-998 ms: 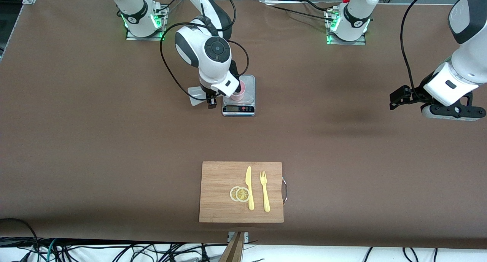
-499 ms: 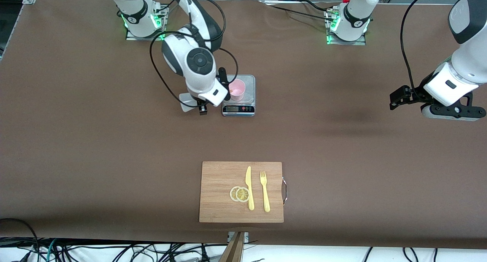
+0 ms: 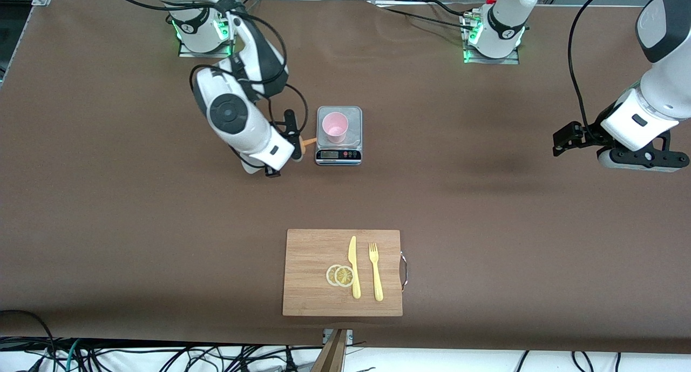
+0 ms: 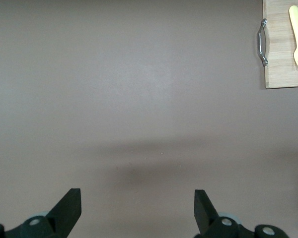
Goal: Add sauce to pink cup with both arms
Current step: 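Carry the bottle upright back beside its starting spot, then lower the bottle onto the table with the right gripper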
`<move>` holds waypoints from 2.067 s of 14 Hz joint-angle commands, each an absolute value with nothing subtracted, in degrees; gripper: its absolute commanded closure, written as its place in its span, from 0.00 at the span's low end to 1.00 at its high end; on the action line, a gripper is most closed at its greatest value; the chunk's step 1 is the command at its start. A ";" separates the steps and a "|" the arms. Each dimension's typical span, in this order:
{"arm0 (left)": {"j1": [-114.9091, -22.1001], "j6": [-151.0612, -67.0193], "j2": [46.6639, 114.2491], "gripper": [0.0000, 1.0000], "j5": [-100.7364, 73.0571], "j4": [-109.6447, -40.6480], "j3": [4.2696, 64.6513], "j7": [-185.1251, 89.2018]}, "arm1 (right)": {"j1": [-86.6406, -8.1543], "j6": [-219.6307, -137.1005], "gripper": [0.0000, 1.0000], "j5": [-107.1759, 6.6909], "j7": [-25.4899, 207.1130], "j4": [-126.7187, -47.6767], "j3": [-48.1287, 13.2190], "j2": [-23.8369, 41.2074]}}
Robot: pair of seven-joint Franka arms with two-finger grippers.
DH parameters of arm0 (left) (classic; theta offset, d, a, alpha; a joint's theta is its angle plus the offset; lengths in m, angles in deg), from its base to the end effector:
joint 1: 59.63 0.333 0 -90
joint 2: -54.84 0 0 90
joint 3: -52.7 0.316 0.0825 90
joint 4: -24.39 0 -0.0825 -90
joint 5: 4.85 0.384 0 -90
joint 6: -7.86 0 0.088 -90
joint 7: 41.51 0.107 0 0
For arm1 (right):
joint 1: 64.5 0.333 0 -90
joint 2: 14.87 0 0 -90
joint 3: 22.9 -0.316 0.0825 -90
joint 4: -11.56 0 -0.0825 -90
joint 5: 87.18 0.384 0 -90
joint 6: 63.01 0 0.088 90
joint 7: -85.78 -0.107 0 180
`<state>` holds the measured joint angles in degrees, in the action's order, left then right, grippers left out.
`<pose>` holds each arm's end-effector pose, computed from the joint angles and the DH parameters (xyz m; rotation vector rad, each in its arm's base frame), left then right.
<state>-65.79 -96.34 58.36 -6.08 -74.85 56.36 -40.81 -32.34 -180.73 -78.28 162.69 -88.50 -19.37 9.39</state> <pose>0.5845 -0.0281 0.5343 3.1230 -0.0797 0.0390 0.5598 0.3188 0.3232 -1.9020 -2.3144 0.0893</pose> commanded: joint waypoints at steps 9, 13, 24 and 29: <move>-65.52 -96.20 58.44 0.00 -7.22 -74.66 56.48 -39.23 | -45.41 -180.70 1.00 -56.62 185.07 -89.16 -20.00 9.65; -65.52 -96.20 58.53 0.00 -7.22 -74.75 56.48 -39.23 | -52.43 -176.06 1.00 -45.90 195.97 -89.51 -20.00 11.15; -65.52 -96.20 58.53 0.00 -7.22 -74.75 56.48 -39.23 | -71.16 -151.18 1.00 -28.99 219.01 -89.42 -20.00 20.90; -65.52 -96.20 58.53 0.00 -7.22 -74.75 56.48 -39.23 | -77.06 -142.65 1.00 -28.99 224.19 -89.51 -20.00 26.43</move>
<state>-65.78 -96.34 58.56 -6.08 -74.87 56.36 -40.81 -74.40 -145.88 -30.21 221.41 -89.72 -19.09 24.17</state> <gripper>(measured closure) 0.000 0.683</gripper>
